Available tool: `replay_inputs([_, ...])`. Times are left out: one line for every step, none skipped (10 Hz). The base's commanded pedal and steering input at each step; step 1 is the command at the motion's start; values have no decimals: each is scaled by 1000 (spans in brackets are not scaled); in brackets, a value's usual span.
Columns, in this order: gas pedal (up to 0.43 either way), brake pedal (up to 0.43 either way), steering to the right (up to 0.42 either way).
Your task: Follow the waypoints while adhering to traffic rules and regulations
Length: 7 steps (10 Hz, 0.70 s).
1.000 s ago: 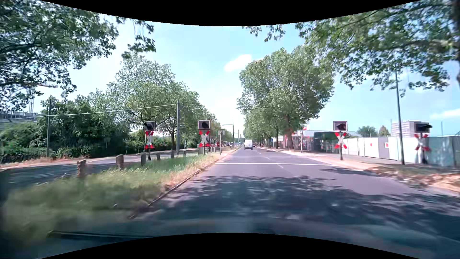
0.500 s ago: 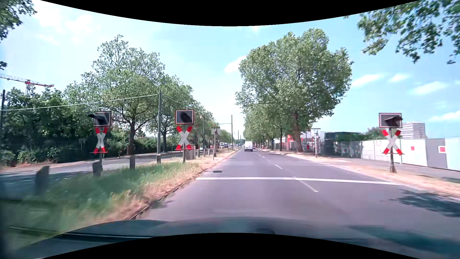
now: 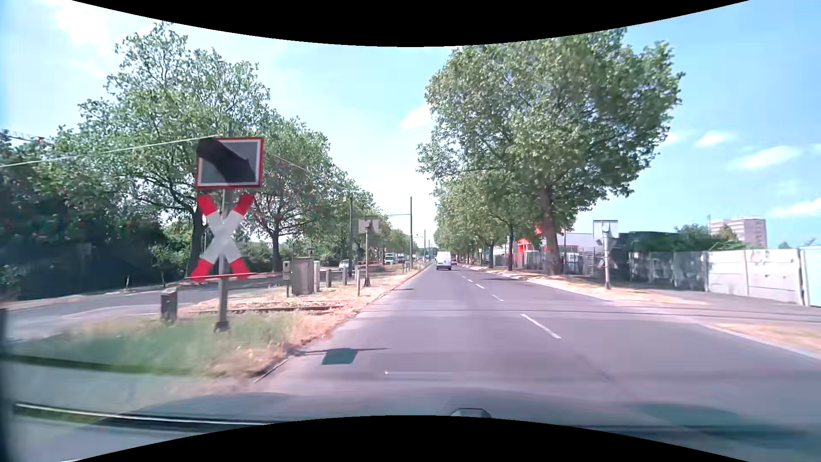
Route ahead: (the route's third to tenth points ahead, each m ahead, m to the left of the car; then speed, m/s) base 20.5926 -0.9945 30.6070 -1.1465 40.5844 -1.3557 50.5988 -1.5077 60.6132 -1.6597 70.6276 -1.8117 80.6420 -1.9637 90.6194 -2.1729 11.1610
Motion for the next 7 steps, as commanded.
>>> replay_inputs([0, 0, -4])
replay_inputs([0, 0, -4])
replay_inputs([0, 0, -4])
replay_inputs([0, 0, -4])
replay_inputs([0, 0, -3])
replay_inputs([0, 0, -3])
replay_inputs([0, 0, -3])
